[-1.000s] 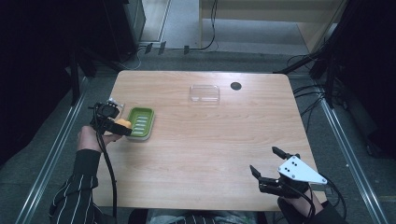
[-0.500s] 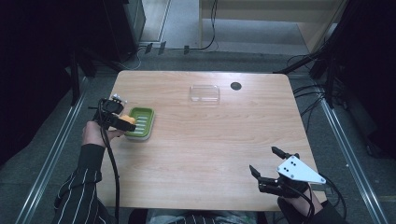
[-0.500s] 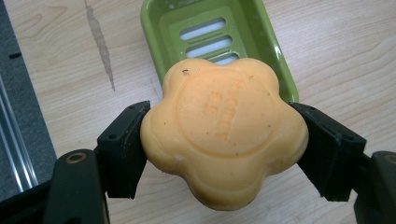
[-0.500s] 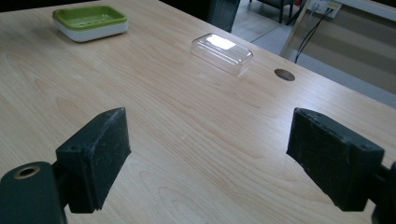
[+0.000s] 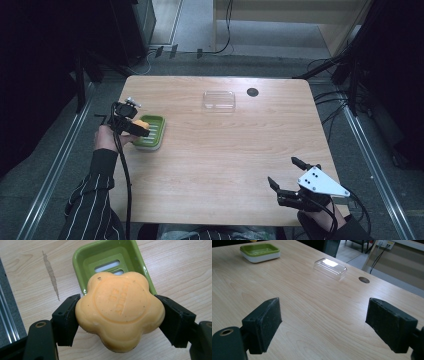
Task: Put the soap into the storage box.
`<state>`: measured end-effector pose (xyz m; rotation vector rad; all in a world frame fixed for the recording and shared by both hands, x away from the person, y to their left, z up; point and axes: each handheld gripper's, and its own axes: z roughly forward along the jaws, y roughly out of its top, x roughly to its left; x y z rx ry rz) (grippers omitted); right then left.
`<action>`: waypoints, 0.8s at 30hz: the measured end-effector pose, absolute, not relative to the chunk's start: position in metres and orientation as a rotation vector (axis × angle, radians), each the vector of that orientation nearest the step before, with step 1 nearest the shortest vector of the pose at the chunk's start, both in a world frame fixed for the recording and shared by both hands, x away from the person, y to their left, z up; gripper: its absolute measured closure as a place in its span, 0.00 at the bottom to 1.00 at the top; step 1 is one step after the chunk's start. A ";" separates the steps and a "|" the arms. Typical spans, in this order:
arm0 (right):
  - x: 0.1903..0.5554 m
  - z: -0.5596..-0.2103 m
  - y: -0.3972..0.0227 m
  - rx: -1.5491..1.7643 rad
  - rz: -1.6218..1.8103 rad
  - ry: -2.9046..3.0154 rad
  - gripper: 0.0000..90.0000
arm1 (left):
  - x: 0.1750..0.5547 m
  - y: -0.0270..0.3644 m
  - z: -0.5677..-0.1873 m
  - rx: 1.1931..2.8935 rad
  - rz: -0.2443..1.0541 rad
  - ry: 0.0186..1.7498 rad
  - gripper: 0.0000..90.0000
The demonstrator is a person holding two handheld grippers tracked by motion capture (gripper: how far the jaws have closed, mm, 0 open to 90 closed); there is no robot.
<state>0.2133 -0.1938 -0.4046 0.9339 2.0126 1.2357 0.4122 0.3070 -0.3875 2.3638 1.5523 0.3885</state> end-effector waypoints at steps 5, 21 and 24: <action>0.212 -0.404 -0.192 0.928 1.231 2.013 0.15 | 0.419 0.307 -0.395 2.366 0.381 1.558 0.28; 0.211 -0.404 -0.193 0.929 1.237 2.011 0.15 | 0.433 0.302 -0.407 2.364 0.378 1.559 0.28; 0.211 -0.404 -0.193 0.931 1.236 2.010 0.15 | 0.434 0.302 -0.409 2.357 0.373 1.562 0.28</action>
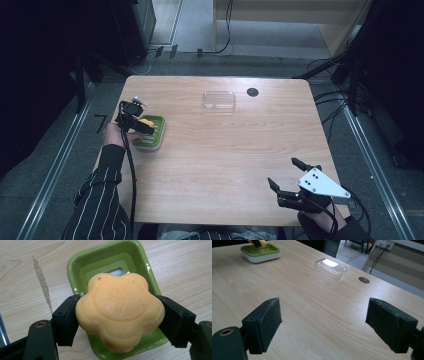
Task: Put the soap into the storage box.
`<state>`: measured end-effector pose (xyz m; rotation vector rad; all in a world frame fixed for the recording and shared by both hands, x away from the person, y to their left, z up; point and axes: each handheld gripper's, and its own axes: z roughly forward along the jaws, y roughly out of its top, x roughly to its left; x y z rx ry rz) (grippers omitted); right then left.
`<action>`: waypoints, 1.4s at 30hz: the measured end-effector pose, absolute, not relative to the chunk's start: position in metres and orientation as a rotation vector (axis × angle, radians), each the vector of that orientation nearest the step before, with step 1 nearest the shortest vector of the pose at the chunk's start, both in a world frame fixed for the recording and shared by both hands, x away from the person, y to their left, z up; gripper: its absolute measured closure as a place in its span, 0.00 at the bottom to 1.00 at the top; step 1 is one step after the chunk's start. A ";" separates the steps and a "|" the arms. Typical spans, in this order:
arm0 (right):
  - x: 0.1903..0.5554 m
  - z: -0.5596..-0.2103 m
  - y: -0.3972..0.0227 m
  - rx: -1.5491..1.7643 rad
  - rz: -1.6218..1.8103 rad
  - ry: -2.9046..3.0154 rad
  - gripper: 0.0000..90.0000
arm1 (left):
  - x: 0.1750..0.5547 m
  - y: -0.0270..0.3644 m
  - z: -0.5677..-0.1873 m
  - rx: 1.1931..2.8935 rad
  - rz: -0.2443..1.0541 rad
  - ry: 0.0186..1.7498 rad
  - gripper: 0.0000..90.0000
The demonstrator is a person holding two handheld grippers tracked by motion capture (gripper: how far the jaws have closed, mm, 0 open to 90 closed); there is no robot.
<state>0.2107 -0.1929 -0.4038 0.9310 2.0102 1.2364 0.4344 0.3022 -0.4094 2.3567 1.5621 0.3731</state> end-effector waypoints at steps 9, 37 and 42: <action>0.209 -0.403 -0.192 0.930 1.232 2.011 0.15 | 0.439 0.301 -0.416 2.346 0.376 1.584 0.28; 0.209 -0.403 -0.192 0.927 1.239 2.010 0.15 | 0.437 0.295 -0.423 2.355 0.409 1.581 0.28; 0.209 -0.403 -0.192 0.927 1.239 2.011 0.15 | 0.437 0.294 -0.426 2.354 0.431 1.568 0.28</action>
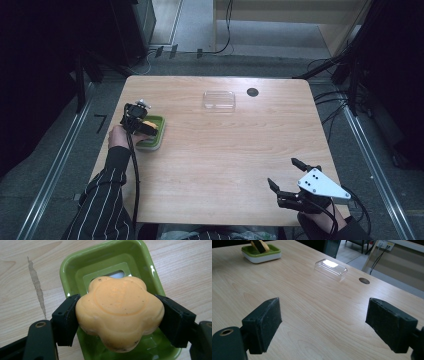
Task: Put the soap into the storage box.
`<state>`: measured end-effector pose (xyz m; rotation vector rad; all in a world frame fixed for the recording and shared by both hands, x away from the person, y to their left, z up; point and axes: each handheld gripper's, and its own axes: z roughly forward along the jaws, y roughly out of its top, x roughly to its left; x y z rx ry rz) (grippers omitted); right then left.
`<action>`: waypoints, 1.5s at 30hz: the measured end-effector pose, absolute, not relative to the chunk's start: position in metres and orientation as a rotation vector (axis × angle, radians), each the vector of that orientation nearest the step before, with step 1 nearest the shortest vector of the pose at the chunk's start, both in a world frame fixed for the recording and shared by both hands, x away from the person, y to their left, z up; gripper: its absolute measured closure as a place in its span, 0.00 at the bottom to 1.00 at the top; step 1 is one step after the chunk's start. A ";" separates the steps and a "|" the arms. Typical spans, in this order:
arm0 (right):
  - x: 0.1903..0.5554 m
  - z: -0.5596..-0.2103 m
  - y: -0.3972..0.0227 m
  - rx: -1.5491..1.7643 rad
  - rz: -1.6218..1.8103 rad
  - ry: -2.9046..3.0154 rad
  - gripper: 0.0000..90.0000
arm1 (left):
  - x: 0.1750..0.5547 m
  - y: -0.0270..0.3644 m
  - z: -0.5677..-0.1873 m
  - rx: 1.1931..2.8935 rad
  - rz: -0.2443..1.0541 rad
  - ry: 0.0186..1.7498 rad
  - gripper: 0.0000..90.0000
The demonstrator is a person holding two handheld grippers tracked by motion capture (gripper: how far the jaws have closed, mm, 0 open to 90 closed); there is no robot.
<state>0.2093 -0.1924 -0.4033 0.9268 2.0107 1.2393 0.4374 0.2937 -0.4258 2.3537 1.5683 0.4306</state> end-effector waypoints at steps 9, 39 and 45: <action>0.209 -0.403 -0.192 0.924 1.238 2.009 0.15 | 0.438 0.291 -0.430 2.344 0.451 1.552 0.28; 0.209 -0.403 -0.192 0.917 1.239 2.004 0.15 | 0.435 0.285 -0.429 2.386 0.467 1.595 0.21; 0.208 -0.403 -0.192 0.917 1.237 2.003 0.15 | 0.434 0.288 -0.425 2.371 0.484 1.605 0.17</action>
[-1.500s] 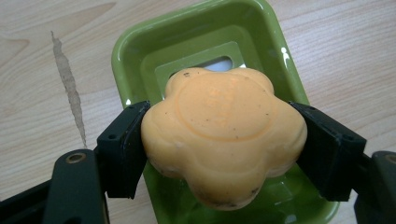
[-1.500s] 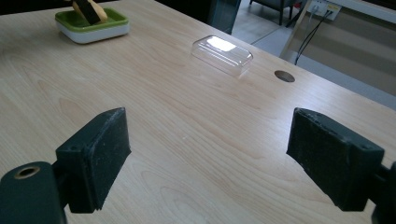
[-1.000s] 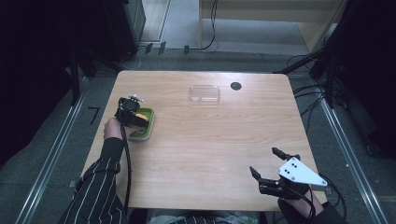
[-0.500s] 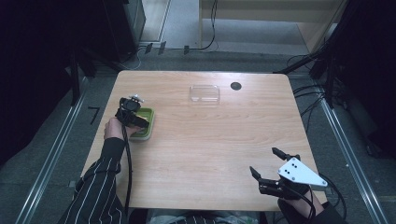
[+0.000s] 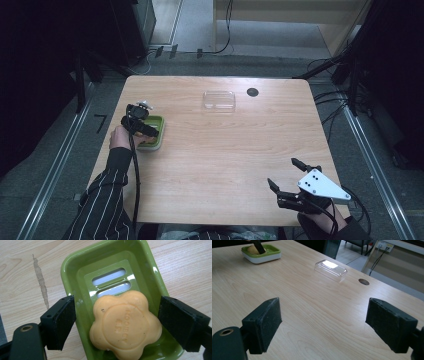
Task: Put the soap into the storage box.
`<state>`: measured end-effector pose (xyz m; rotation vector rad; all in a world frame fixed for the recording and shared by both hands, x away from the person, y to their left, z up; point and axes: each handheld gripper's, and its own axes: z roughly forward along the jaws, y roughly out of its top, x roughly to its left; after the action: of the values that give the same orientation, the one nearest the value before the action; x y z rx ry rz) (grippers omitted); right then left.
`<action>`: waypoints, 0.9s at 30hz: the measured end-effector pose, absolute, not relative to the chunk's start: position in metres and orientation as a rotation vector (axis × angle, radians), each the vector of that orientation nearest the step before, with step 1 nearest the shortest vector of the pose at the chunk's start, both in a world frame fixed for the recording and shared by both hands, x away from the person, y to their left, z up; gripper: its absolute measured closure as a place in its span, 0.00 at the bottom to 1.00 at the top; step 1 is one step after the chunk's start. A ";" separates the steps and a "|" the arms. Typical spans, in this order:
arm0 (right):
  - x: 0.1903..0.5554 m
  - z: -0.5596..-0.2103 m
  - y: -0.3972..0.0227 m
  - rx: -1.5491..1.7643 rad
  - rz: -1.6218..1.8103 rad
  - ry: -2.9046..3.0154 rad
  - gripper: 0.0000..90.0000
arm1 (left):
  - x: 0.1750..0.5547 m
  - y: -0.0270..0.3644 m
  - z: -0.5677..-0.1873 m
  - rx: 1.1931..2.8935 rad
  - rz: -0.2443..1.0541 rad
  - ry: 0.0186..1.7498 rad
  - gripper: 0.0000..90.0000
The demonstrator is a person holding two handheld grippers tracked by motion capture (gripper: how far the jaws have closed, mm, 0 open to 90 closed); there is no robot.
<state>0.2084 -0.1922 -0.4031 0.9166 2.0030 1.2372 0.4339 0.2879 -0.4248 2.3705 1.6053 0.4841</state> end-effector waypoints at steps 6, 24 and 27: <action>0.208 -0.403 -0.192 0.917 1.237 2.003 0.15 | 0.430 0.289 -0.417 2.363 0.482 1.604 0.15; 0.209 -0.403 -0.192 0.920 1.239 2.002 0.15 | 0.399 0.294 -0.407 2.364 0.388 1.634 0.10; 0.209 -0.403 -0.192 0.919 1.240 2.002 0.15 | 0.394 0.294 -0.406 2.373 0.379 1.632 0.09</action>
<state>0.2088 -0.1919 -0.4030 0.9194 2.0019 1.2399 0.3939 0.2944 -0.4065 2.3727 1.6322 0.3795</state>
